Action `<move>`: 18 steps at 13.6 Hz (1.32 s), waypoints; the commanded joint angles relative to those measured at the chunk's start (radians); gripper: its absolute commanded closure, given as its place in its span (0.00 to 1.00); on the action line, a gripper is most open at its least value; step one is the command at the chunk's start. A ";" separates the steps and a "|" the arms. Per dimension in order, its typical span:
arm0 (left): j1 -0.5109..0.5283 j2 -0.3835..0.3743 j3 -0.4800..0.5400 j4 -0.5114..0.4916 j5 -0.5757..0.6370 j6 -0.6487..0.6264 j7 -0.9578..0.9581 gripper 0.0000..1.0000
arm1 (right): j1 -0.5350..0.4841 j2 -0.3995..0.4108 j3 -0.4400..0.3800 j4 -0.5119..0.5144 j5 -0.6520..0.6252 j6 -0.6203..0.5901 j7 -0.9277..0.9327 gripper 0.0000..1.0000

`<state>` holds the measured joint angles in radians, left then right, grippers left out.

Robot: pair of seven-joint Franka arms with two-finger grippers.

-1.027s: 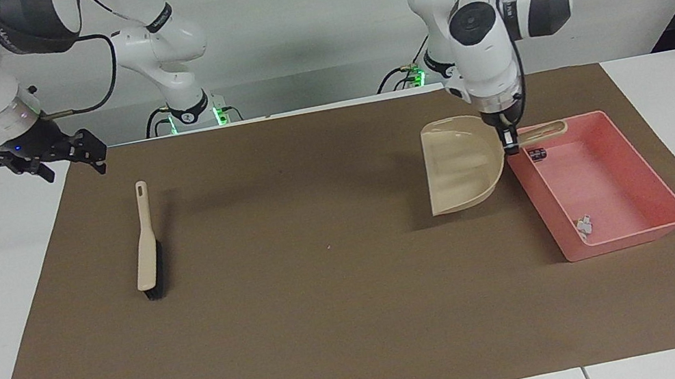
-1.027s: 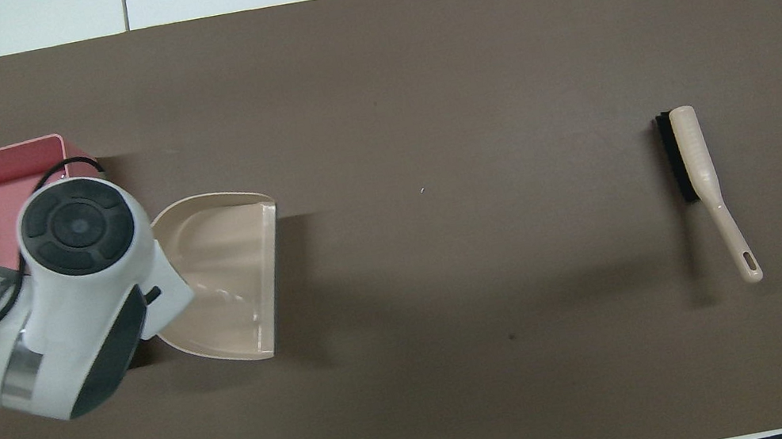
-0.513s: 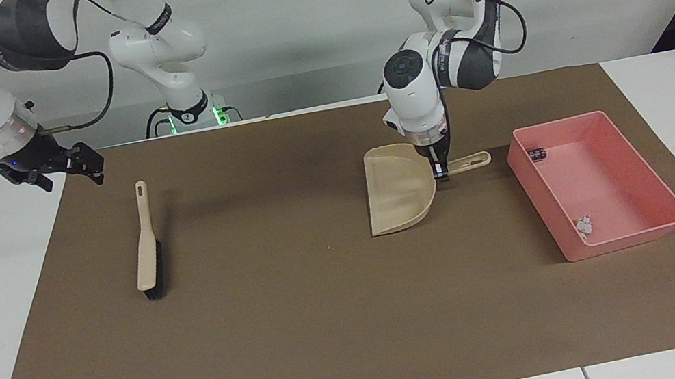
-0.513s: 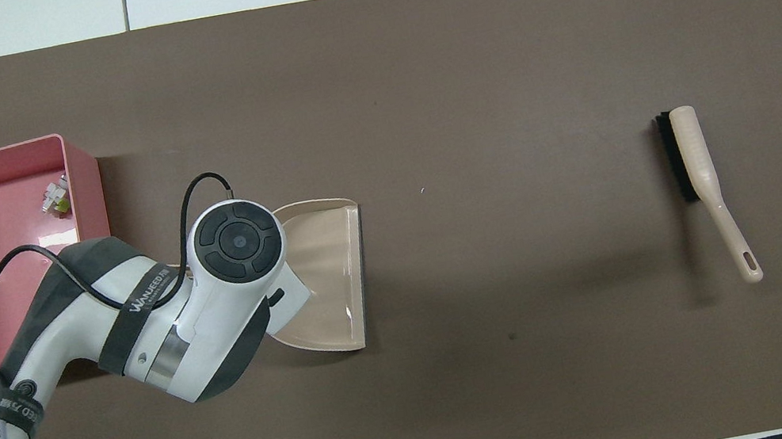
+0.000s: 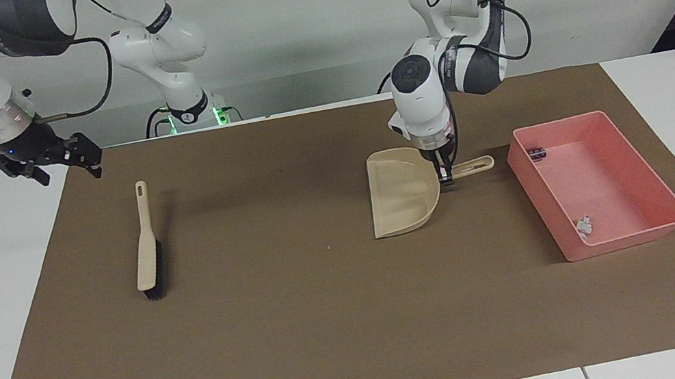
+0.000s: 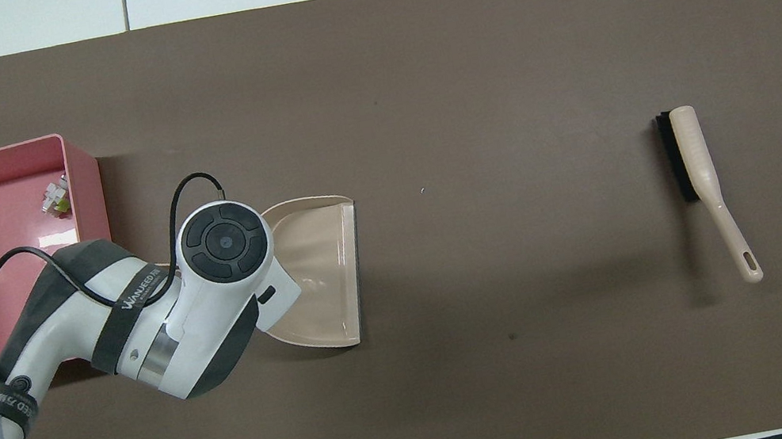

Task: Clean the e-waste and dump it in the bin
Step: 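Lower the dustpan with the left gripper while the right gripper releases the brush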

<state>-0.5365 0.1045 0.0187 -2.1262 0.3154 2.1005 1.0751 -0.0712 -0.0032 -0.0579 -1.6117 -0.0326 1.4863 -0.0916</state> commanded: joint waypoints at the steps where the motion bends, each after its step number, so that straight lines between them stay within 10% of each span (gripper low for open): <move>1: 0.030 -0.034 0.001 -0.063 -0.013 0.058 -0.007 1.00 | 0.001 -0.024 0.006 -0.010 -0.009 0.005 -0.048 0.01; 7: 0.036 -0.045 0.001 -0.083 -0.013 0.056 -0.112 0.97 | 0.001 -0.024 0.006 -0.008 -0.006 0.015 -0.073 0.01; 13: 0.029 -0.054 0.000 -0.066 -0.013 0.052 -0.203 0.19 | 0.001 -0.028 0.006 -0.019 -0.003 0.022 -0.051 0.01; 18: 0.096 -0.207 0.001 -0.067 -0.016 -0.078 -0.526 0.03 | -0.001 -0.026 0.006 -0.013 0.020 0.023 -0.053 0.01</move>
<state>-0.4818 -0.0176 0.0215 -2.1668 0.3130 2.0705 0.6753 -0.0684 -0.0183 -0.0550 -1.6138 -0.0257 1.4957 -0.1467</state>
